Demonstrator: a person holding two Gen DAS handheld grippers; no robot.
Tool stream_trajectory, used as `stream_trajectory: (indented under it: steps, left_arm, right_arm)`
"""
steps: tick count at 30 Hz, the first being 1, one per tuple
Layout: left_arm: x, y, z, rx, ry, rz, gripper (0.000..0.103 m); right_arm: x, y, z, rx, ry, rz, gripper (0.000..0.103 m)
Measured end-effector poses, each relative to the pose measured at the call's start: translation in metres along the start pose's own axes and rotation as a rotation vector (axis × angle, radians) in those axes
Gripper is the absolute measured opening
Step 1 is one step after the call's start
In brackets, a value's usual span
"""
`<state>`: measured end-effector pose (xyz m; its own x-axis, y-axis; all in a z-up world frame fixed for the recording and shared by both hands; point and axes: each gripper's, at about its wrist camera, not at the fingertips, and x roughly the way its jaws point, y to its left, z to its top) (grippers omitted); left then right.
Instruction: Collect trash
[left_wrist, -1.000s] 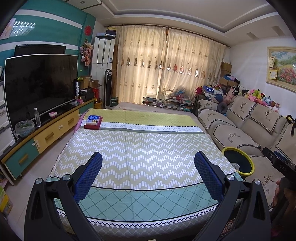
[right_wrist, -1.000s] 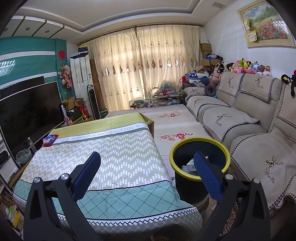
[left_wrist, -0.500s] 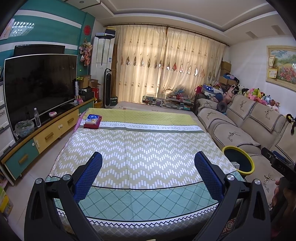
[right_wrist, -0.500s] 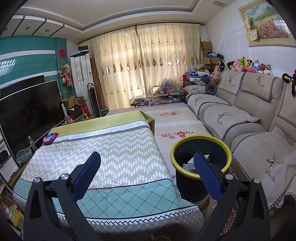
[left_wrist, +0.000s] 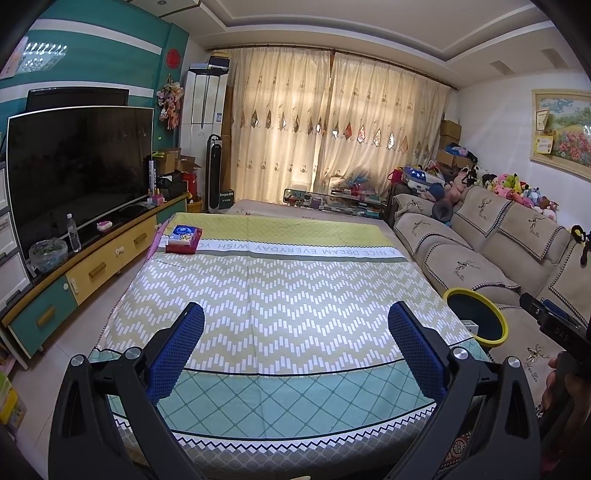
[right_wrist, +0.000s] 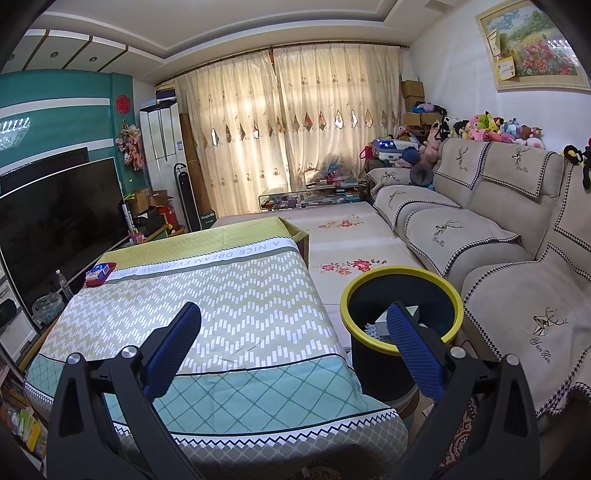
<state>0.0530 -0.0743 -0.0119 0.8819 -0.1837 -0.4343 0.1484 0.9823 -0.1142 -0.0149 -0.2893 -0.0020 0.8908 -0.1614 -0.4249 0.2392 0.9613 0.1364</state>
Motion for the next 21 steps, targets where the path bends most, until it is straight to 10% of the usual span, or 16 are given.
stream_trajectory:
  steps: [21]
  left_arm:
    - [0.0065, -0.0001, -0.0010, -0.011, 0.021, 0.007, 0.098]
  right_arm:
    - [0.0073, 0.0012, -0.0061, -0.001, 0.016, 0.006, 0.096]
